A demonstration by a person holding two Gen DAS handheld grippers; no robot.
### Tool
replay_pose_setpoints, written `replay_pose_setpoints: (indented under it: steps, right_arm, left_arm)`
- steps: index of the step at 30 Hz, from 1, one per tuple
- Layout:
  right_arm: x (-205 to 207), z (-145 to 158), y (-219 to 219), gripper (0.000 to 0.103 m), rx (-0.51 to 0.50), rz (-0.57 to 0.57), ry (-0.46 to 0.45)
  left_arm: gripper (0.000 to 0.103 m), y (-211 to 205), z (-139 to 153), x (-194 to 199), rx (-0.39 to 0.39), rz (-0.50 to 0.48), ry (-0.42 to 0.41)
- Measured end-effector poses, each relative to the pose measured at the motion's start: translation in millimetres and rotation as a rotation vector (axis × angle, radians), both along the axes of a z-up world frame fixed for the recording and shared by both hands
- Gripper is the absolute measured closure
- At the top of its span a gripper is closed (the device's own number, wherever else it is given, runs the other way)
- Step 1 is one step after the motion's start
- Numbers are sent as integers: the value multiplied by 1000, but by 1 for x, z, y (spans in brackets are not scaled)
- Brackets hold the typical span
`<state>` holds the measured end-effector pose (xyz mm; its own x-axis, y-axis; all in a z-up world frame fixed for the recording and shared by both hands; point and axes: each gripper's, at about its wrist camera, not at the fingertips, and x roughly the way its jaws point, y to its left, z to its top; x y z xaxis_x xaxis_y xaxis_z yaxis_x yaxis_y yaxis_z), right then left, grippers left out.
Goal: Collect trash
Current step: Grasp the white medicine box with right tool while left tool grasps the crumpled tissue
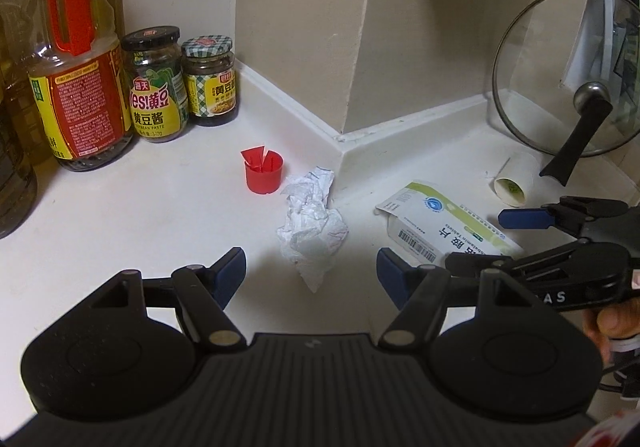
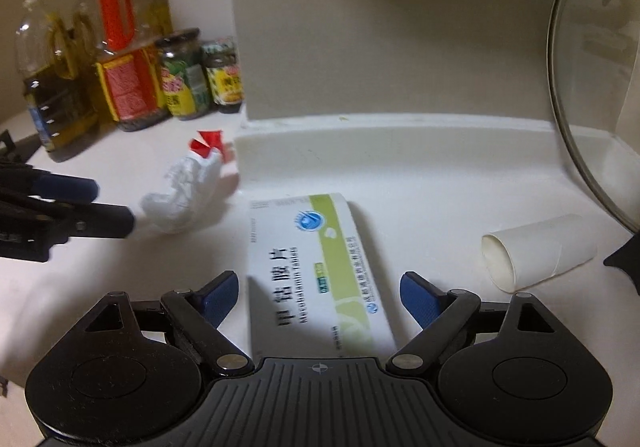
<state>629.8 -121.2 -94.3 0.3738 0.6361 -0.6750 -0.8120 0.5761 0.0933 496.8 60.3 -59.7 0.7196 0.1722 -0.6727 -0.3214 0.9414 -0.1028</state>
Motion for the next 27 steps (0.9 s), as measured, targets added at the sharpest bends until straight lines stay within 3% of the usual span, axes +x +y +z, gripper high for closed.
replay_pose_setpoints:
  steps: [8,11,15,22,25,27]
  right_arm:
    - [3,-7,9,16,-32,32,-17]
    - [2,-9,12,27,-42,46,-16]
    - [-2,-9,13,30,-55,50,-37]
    - [-13,-2,1,31,-2,-4,-42]
    - [-16,1,-7,31,28,-40,-30]
    - [-18,3,-12,31,40,-57,-24]
  left_arm:
    - [34,5,-7,11,-7,-8,6]
    - [34,6,-9,15,-2,-16,5]
    - [34,8,-11,21,5,-32,-2]
    - [35,13,-17,36,32,-56,-2]
    - [40,13,-20,42,51,-59,5]
    - [55,13,-22,45,45,-61,8]
